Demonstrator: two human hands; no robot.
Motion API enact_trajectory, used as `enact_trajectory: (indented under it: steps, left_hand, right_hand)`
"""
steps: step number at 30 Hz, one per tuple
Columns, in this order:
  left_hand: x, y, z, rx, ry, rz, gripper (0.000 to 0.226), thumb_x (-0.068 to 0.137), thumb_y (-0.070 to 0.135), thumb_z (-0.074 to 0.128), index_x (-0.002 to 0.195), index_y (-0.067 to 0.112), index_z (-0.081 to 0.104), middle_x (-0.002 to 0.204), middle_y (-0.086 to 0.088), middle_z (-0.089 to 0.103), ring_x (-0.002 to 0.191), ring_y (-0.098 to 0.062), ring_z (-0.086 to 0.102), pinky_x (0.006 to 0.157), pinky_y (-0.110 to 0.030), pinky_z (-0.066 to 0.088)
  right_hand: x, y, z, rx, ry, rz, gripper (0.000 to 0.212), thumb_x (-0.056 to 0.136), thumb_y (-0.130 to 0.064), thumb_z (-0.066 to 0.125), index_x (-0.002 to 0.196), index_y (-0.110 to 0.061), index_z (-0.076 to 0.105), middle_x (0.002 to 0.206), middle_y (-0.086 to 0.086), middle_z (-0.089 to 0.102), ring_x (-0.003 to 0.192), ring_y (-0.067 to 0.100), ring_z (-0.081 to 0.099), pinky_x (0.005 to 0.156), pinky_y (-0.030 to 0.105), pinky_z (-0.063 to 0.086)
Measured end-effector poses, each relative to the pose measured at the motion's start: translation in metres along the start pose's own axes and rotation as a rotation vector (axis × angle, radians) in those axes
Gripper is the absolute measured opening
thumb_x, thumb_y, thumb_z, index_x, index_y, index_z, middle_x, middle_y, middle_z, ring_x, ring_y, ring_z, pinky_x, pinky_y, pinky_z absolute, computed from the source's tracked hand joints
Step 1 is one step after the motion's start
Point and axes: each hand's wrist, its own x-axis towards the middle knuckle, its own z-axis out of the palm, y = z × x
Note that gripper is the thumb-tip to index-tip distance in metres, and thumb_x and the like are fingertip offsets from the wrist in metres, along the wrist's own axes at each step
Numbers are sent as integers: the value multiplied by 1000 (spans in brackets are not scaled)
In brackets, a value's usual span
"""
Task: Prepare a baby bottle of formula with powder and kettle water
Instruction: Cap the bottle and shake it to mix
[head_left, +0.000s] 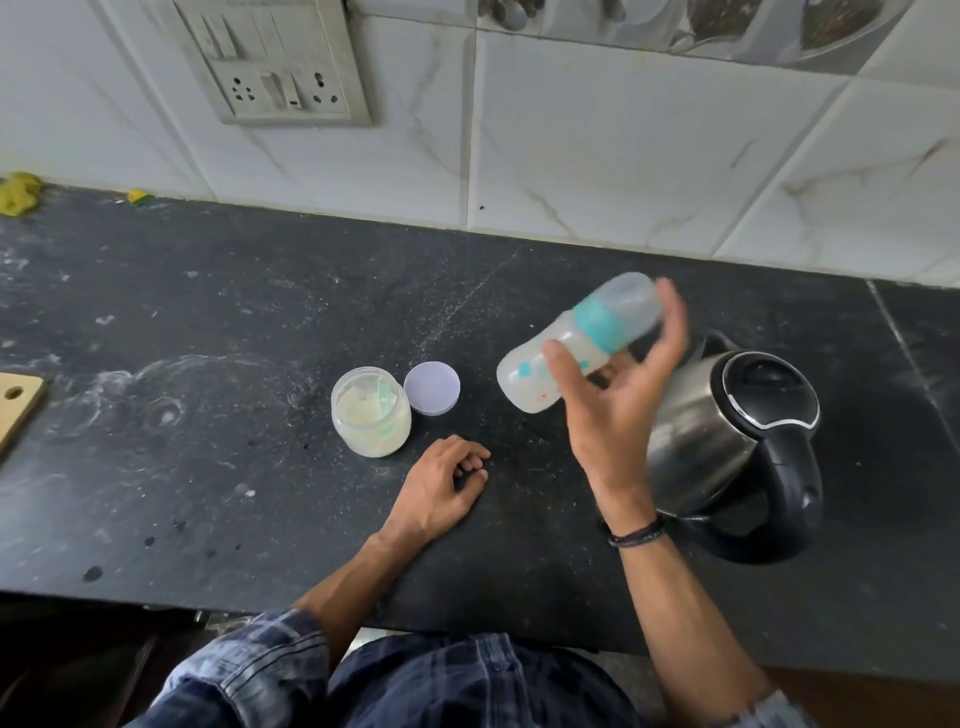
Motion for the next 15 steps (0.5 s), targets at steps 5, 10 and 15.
enact_trajectory:
  steps: [5, 10, 15]
  left_hand:
    - [1, 0, 0, 7, 18, -5, 17, 93, 19, 67, 110, 22, 70, 93, 12, 62, 90, -9, 57, 81, -25, 50]
    - [1, -1, 0, 10, 13, 2, 18, 93, 19, 67, 110, 23, 70, 92, 14, 60, 90, -9, 57, 80, -25, 50]
    - [1, -3, 2, 10, -2, 4, 17, 93, 23, 66, 110, 25, 69, 92, 16, 60, 90, -8, 57, 80, -26, 51]
  right_hand:
    - [4, -3, 2, -2, 85, -42, 88, 94, 3, 75, 155, -19, 17, 147, -13, 52, 118, 16, 69, 93, 30, 58]
    - [10, -6, -1, -6, 104, -269, 91, 94, 9, 71, 156, -10, 6, 153, -29, 45, 129, 12, 63, 96, 26, 58]
    - [-1, 3, 4, 16, 72, -45, 90, 90, -2, 81, 154, -33, 26, 154, -11, 47, 125, 28, 67, 88, 31, 61]
